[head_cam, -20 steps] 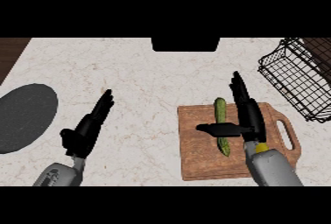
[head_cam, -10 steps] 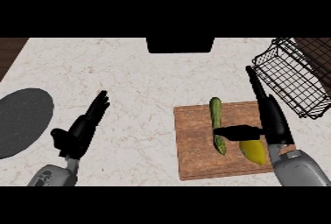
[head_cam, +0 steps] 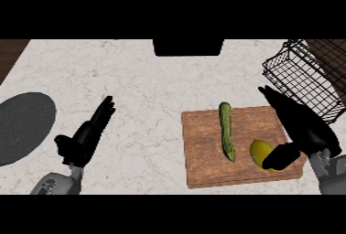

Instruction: Pick the lemon from the cutting board and place it in the tiered basket

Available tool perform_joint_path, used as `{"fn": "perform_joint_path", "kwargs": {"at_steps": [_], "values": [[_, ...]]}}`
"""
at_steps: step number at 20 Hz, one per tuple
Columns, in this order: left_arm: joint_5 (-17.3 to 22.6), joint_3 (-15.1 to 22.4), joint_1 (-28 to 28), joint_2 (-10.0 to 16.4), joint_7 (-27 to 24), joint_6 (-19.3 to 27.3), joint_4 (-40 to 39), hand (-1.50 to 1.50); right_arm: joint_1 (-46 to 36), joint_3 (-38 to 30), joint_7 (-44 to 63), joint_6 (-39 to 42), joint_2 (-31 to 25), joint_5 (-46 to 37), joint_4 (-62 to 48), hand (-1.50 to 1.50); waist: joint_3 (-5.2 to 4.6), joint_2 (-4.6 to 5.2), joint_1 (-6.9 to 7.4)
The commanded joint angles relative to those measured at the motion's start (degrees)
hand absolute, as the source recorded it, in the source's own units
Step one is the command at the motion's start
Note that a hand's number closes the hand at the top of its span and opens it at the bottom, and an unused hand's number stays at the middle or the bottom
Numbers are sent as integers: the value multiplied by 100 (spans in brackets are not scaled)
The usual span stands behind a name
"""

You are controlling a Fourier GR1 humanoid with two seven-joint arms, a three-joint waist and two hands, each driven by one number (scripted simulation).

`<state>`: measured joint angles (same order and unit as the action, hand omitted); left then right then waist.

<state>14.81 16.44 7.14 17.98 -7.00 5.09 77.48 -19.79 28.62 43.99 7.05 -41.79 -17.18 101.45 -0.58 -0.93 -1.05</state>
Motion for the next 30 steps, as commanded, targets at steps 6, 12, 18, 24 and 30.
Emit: {"fn": "perform_joint_path", "kwargs": {"at_steps": [6,12,18,24,30], "values": [[-115,-10,-26,-141,-4,1,11,0,-276,241,3135,1486,-36,786,2004,-150,45,53,34],[-141,-25,-55,-124,114,-72,250,0,-493,291,3392,1070,143,232,1693,-150,50,68,130],[-169,-112,156,-263,28,-81,-53,0,-15,660,3208,1116,72,-195,1034,-150,50,90,92],[-370,-17,29,-404,-101,-133,-217,0,293,573,3164,1061,451,-329,982,-150,54,87,93],[-355,-217,9,-315,167,-185,112,0,752,533,2272,691,674,-1144,192,-150,59,90,113]]}}
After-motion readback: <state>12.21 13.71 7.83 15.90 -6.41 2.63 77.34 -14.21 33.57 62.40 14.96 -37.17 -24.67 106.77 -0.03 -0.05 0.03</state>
